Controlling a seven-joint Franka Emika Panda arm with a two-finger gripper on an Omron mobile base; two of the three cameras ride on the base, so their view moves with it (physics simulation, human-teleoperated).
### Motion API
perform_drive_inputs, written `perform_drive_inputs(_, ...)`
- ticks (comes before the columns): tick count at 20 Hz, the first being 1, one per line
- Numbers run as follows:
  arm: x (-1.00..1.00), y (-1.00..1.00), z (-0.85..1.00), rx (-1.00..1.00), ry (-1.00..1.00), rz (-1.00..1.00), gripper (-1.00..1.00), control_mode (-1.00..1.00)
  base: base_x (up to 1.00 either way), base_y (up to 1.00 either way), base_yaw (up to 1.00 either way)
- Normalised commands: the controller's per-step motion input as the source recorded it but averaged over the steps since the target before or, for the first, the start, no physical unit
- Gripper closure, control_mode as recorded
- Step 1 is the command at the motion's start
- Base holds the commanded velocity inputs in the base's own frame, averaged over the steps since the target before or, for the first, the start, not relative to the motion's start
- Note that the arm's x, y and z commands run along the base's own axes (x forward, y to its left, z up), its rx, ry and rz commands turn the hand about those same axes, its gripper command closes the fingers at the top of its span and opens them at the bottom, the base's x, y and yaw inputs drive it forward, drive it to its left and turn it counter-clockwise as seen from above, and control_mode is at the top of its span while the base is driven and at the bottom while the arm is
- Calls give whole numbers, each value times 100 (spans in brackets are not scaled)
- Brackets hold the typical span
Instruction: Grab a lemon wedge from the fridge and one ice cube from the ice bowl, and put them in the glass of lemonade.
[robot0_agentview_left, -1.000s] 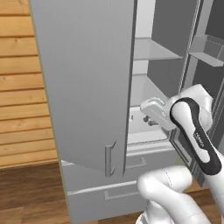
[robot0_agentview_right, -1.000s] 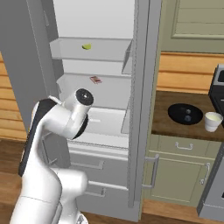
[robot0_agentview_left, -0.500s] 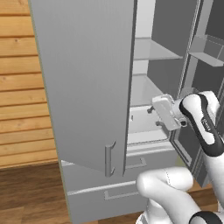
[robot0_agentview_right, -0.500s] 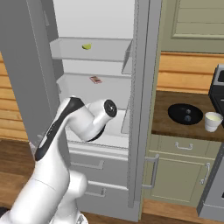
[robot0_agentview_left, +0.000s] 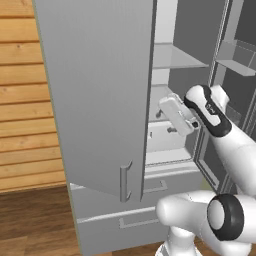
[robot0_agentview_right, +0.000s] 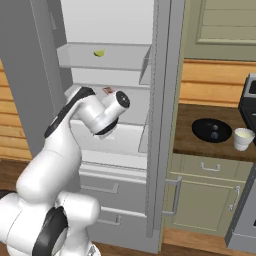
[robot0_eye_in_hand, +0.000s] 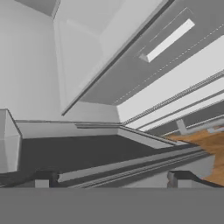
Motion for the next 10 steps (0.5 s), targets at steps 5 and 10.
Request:
perform_drive_inputs(5,32,23,-12,1,-2,0,-100,-100,0,0,0)
perform_drive_inputs(10,5,63,0,0,-9,0,-100,-100,0,0,0)
